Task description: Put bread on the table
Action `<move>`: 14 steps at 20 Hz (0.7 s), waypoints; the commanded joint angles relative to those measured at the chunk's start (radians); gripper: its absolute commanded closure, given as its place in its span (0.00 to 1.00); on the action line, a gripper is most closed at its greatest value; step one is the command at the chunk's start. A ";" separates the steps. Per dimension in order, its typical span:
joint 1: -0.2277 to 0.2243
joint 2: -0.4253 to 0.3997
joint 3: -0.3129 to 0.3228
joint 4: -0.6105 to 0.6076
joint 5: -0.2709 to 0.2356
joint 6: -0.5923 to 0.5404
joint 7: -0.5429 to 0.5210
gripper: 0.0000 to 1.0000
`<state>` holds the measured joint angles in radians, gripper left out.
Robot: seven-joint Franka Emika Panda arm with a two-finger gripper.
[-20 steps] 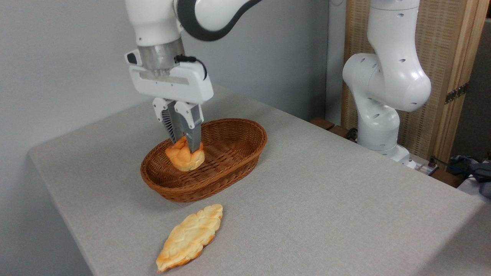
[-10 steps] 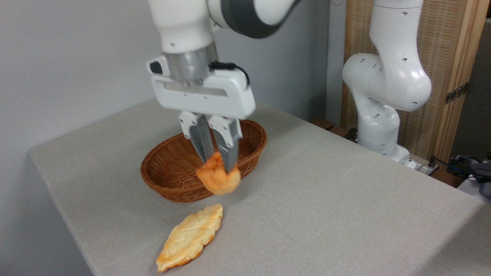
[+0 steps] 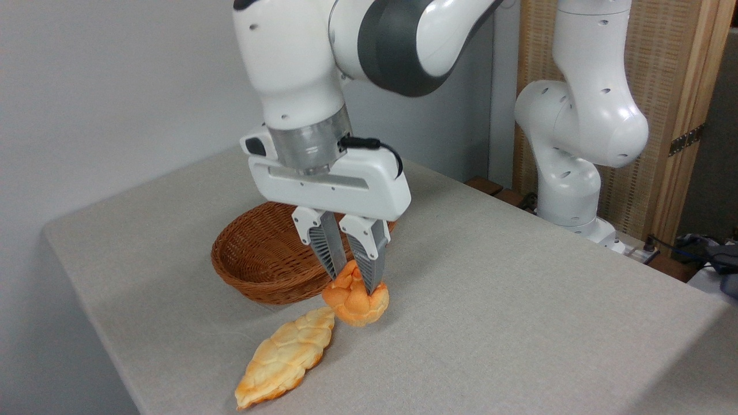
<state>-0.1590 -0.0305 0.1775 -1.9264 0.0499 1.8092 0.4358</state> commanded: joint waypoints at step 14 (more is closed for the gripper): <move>-0.017 0.009 -0.044 0.073 -0.030 0.004 0.011 0.00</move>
<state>-0.1729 -0.0083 0.1698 -1.9106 0.0460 1.8126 0.4358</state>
